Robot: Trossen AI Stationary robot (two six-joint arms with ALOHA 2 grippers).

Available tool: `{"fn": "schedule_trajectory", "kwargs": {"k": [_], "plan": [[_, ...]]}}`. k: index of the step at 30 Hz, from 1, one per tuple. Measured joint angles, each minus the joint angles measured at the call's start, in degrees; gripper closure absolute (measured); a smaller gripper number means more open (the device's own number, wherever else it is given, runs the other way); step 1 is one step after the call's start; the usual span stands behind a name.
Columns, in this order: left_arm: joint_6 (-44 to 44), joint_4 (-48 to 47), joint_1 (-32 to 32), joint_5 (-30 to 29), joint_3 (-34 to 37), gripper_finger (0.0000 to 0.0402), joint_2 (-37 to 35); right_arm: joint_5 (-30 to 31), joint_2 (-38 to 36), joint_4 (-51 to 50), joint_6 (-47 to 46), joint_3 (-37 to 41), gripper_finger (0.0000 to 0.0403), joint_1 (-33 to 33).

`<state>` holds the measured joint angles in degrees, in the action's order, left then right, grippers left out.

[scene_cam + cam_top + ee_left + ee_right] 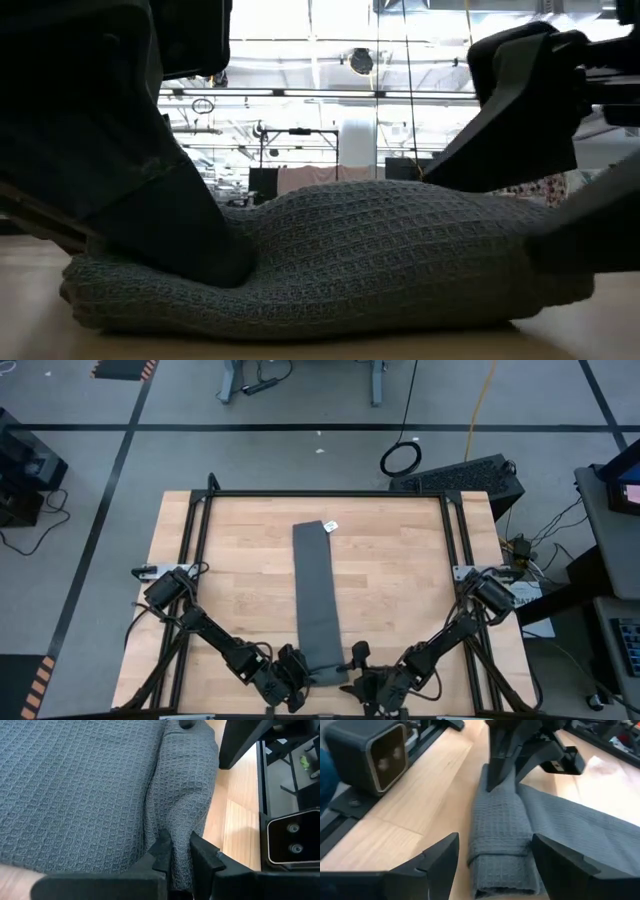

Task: Roll towel into tight, uniform cylinder
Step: Roll the towel

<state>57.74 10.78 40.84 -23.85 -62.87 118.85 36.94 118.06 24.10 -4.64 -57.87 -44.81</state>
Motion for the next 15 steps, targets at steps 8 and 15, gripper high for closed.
{"fn": "schedule_trajectory", "kwargs": {"k": [8,15], "plan": [[0.4,-0.1,0.0,0.0,0.0,0.0359,0.0,-4.1,0.0,-3.2,-4.7,0.0,0.0220,2.0],[1.8,-0.3,0.0,-0.4,0.0,0.0359,-0.4,-5.3,0.0,-5.0,-11.5,0.0,0.0270,2.5]]}}
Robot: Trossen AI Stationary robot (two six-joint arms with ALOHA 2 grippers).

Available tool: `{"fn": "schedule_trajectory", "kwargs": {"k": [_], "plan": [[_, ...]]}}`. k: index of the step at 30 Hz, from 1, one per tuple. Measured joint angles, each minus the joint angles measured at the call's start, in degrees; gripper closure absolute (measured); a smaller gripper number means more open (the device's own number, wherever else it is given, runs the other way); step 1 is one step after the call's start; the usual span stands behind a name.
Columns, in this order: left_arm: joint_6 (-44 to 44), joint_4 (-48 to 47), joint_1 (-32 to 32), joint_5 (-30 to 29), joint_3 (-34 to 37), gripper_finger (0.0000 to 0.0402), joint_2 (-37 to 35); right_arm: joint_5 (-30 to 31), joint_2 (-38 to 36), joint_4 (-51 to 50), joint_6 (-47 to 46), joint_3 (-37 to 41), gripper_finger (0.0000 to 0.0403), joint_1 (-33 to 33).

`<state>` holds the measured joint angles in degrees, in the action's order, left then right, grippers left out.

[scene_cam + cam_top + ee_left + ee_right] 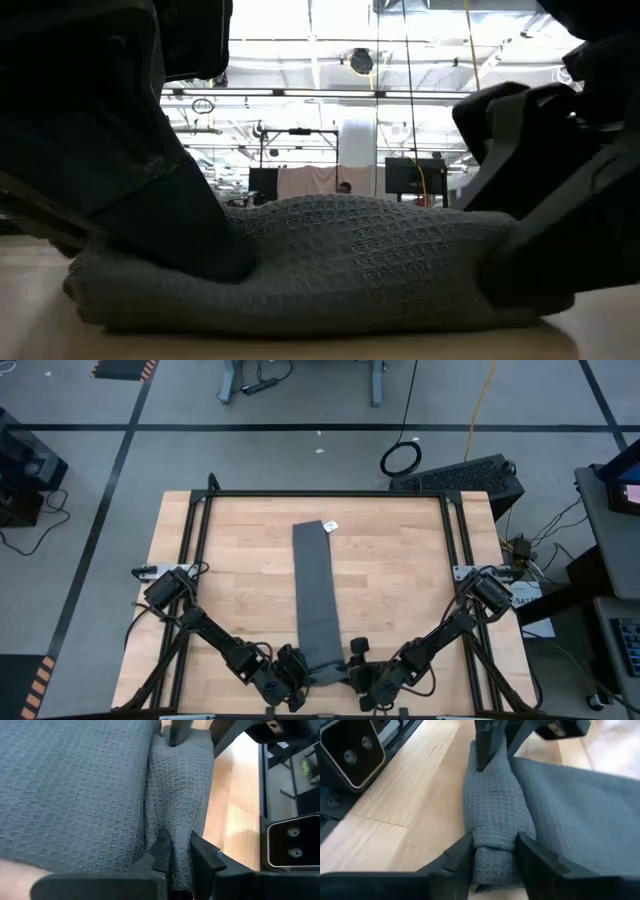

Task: Roll towel into tight, uniform cylinder
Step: Roll the towel

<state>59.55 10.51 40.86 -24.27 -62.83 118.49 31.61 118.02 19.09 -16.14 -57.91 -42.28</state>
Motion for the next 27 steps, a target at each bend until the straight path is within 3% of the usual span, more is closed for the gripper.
{"fn": "schedule_trajectory", "kwargs": {"k": [4,12,18,27], "plan": [[-3.1,-2.2,0.3,-1.0,0.2,0.0349,-2.0,-1.9,-0.1,-1.3,-6.4,-0.1,0.0310,0.7],[-8.9,-10.5,1.1,-3.0,0.2,0.0261,-9.5,-7.5,-0.2,-0.9,-14.6,-0.1,0.0366,2.7],[-15.5,-11.6,5.0,-11.4,0.1,0.0205,-11.4,-12.6,-0.3,0.0,-20.5,-0.1,0.0374,4.8],[-27.4,-4.1,11.7,-26.4,0.0,0.0151,-6.2,-25.1,-0.2,0.8,-28.6,-0.1,0.0375,9.2]]}}
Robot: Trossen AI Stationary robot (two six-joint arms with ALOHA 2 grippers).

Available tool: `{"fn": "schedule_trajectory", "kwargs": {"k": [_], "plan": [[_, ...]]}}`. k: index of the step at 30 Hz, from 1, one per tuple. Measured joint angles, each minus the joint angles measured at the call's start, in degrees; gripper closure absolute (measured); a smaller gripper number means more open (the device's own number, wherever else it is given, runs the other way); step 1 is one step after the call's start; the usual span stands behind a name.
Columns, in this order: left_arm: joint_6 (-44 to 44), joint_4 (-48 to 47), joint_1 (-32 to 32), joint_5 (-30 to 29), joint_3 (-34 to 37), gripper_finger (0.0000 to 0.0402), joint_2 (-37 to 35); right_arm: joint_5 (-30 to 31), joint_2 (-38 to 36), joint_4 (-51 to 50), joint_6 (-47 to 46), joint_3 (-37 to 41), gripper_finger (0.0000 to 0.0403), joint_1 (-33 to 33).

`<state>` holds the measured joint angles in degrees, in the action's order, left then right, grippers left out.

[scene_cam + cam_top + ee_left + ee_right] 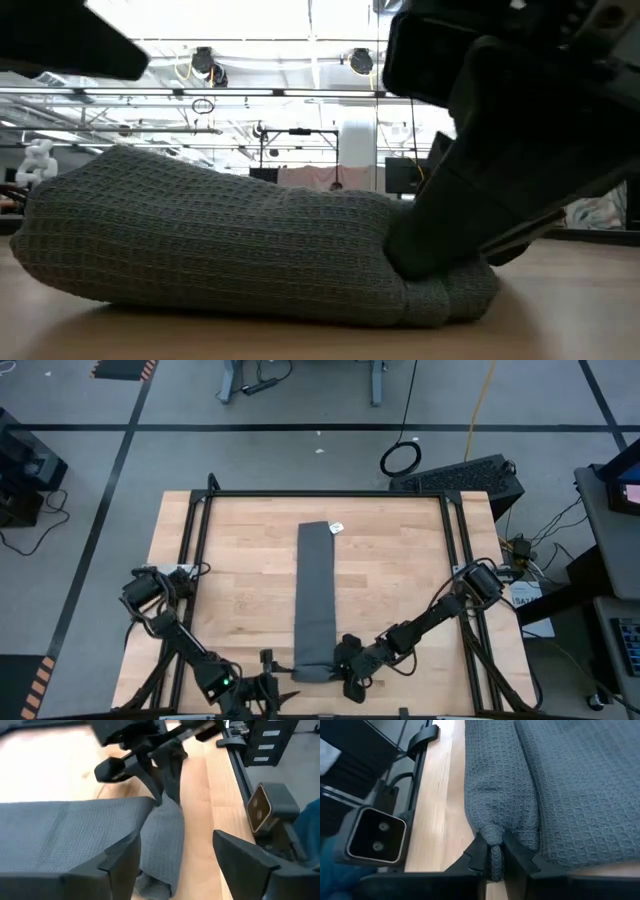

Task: Roll towel into tight, uniform cylinder
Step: Roll the towel

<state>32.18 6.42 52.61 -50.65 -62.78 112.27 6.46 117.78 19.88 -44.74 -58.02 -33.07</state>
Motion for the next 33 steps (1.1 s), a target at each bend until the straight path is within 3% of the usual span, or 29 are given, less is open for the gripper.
{"fn": "schedule_trajectory", "kwargs": {"k": [5,11,17,22,28,33], "plan": [[-4.8,2.2,0.1,-0.9,0.0,0.0125,2.6,-4.3,0.0,0.3,-2.9,0.0,0.0376,1.9],[-17.4,4.8,-0.7,1.1,0.0,0.0119,4.9,-8.9,0.0,0.1,-5.4,0.0,0.0376,3.9],[-18.9,0.9,-2.8,3.0,0.0,0.0119,5.7,-13.2,0.1,0.0,-8.1,0.0,0.0376,5.7],[-17.9,-3.1,-5.1,10.4,0.0,0.0125,5.8,-15.1,0.1,0.0,-9.0,0.0,0.0376,6.5],[-17.1,-4.1,-6.2,11.6,-0.1,0.0202,5.7,-15.9,0.1,0.2,-9.2,0.1,0.0373,6.8],[-8.6,-7.1,-6.8,11.6,-0.1,0.0294,5.7,-15.4,-0.8,0.2,-6.2,0.1,0.0358,6.7]]}}
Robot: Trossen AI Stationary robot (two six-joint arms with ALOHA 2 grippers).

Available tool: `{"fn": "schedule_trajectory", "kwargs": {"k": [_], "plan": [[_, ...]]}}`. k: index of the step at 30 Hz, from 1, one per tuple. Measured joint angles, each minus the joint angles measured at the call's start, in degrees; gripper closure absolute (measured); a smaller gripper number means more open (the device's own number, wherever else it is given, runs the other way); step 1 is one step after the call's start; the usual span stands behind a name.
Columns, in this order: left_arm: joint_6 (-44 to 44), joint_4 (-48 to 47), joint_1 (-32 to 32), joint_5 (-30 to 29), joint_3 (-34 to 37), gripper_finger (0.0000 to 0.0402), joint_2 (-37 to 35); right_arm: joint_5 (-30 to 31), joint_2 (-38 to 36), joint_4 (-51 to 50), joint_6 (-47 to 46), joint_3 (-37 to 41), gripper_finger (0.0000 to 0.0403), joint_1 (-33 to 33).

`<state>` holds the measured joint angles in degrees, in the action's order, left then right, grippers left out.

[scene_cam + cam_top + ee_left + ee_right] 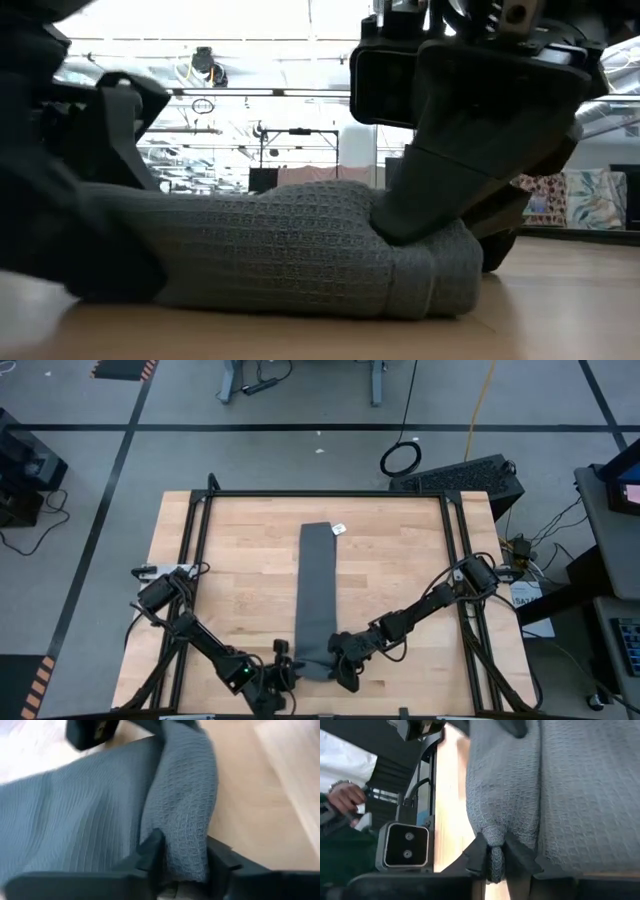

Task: Roll towel into tight, uniform cylinder
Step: Roll the towel

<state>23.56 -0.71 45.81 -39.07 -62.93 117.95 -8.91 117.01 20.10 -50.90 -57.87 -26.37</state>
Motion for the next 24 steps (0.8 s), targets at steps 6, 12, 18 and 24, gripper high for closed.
{"fn": "schedule_trajectory", "kwargs": {"k": [6,12,18,24], "plan": [[6.1,-1.5,-0.2,0.0,0.0,0.0366,-0.1,0.7,-4.4,-4.9,14.0,0.4,0.0288,-0.9],[10.7,-0.6,-0.8,2.1,0.1,0.0367,-0.8,10.2,-9.6,-15.9,21.6,0.3,0.0216,-5.6],[16.4,-0.7,-0.8,7.0,0.1,0.0365,-2.6,28.6,-8.6,-9.1,34.3,0.1,0.0189,-13.8],[17.6,1.6,-1.8,11.8,0.1,0.0364,-2.8,41.1,-3.8,4.3,50.4,0.1,0.0188,-18.2]]}}
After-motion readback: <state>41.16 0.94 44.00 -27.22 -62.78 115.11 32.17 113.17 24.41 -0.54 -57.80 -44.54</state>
